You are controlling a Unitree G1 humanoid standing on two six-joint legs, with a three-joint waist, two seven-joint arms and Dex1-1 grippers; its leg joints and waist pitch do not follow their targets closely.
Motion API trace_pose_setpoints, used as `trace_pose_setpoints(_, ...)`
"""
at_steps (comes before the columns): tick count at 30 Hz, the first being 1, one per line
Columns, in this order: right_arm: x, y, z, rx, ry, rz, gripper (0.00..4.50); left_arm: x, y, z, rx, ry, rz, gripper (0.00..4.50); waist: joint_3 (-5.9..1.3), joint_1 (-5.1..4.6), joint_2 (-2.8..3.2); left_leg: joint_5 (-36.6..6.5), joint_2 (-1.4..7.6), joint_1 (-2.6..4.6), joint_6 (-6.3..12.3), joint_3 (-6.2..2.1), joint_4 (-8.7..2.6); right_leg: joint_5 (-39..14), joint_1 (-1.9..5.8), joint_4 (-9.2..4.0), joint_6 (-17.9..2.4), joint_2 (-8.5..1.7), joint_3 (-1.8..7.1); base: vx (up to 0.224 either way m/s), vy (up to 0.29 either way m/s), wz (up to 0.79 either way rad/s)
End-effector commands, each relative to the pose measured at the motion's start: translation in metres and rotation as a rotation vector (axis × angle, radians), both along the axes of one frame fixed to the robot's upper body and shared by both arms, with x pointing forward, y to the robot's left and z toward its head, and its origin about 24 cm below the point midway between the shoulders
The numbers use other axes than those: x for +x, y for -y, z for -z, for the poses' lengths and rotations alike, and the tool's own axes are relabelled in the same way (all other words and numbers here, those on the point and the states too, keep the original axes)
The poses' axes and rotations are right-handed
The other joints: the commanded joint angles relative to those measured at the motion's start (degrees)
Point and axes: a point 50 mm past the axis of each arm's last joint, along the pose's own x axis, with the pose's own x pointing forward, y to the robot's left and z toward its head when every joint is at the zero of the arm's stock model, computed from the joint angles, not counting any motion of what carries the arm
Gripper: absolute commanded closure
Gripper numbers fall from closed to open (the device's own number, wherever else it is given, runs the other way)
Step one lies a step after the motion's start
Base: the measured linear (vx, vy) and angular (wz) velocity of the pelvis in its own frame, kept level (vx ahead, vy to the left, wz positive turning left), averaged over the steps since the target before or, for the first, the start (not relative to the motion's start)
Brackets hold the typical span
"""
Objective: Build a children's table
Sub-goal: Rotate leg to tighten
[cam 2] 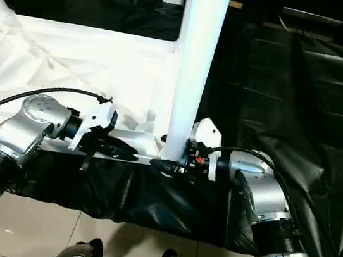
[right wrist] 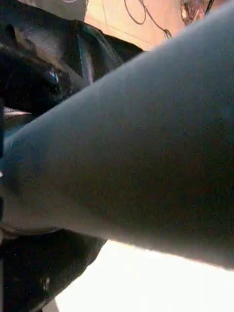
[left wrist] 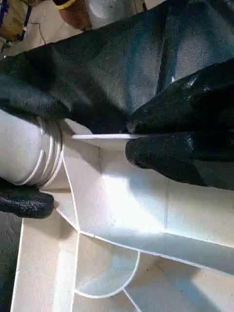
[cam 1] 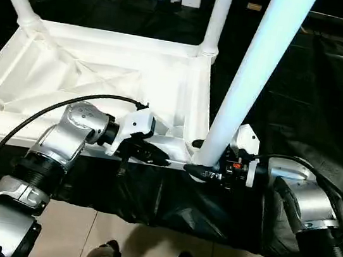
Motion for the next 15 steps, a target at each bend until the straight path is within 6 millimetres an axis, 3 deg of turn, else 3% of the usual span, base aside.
trace_pose_setpoints(1, -0.009, -0.01, 0.006, 0.0, -0.03, -0.076, 1.62, -0.006, 0.004, 0.015, 0.008, -0.063, 0.021, 4.5, -3.06, -0.07, -0.43, -8.4, 2.48, 0.6, 6.21, -0.72, -2.51, -7.9, 3.39, -2.94, -15.2, -3.81, 2.63, 0.0, 0.0, 0.0)
trace_pose_setpoints(8, -0.014, -0.012, 0.011, 0.034, -0.065, -0.063, 1.86, -0.003, 0.007, 0.018, 0.005, -0.051, -0.025, 4.5, -2.97, 0.24, -0.37, -8.4, 2.5, 0.68, 6.29, -0.71, -2.5, -8.6, 3.35, -3.04, -14.7, -3.84, 2.68, 0.0, 0.0, 0.0)
trace_pose_setpoints(11, -0.011, -0.015, 0.015, 0.065, -0.056, 0.034, 1.87, 0.002, 0.012, 0.018, -0.011, -0.031, -0.097, 4.5, -2.82, 0.29, -0.4, -9.5, 2.56, 0.65, 5.69, -0.78, -2.7, -11.0, 3.21, -3.37, -14.3, -3.98, 2.69, 0.0, 0.0, 0.0)
trace_pose_setpoints(15, 0.004, -0.022, 0.023, 0.079, -0.019, 0.274, 1.88, 0.01, 0.022, 0.018, -0.016, 0.004, -0.2, 4.5, -2.33, -0.09, -0.29, -15.1, 2.46, 1.04, 2.37, -1.25, -3.41, -24.2, 2.66, -4.79, -11.0, -4.45, 2.83, 0.0, 0.0, 0.0)
